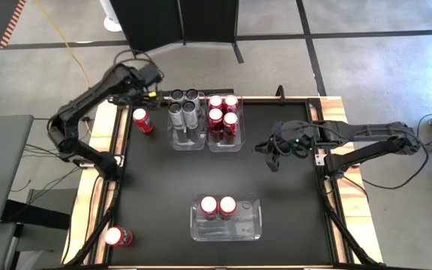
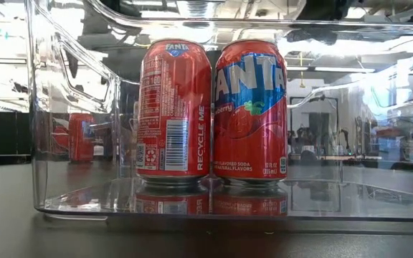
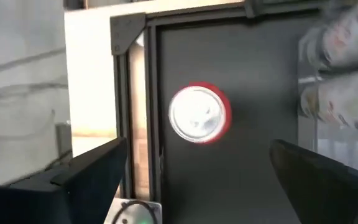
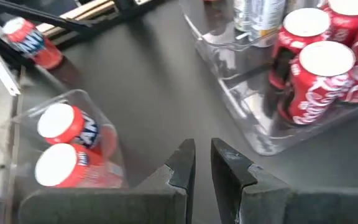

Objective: Sort soda cans
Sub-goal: Put the top orange soda can into the bottom transparent bin

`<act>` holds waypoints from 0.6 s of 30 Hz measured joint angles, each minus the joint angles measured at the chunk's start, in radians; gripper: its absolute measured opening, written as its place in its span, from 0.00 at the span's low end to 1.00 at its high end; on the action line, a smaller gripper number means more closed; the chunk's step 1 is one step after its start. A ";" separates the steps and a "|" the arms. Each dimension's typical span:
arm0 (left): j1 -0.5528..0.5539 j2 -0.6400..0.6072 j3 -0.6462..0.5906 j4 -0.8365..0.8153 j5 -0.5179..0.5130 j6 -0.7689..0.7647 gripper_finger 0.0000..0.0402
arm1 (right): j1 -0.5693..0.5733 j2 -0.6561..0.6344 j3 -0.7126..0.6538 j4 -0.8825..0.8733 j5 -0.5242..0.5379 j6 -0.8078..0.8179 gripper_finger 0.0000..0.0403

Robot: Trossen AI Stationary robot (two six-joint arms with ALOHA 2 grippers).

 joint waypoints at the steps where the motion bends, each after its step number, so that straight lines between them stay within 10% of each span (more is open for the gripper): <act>1: 0.027 0.000 0.000 0.006 0.021 0.009 0.98 | -0.010 0.000 0.000 -0.002 0.000 -0.009 0.17; 18: 0.135 0.047 -0.256 0.219 0.127 -0.006 0.99 | -0.146 0.000 0.000 -0.038 0.000 -0.061 0.17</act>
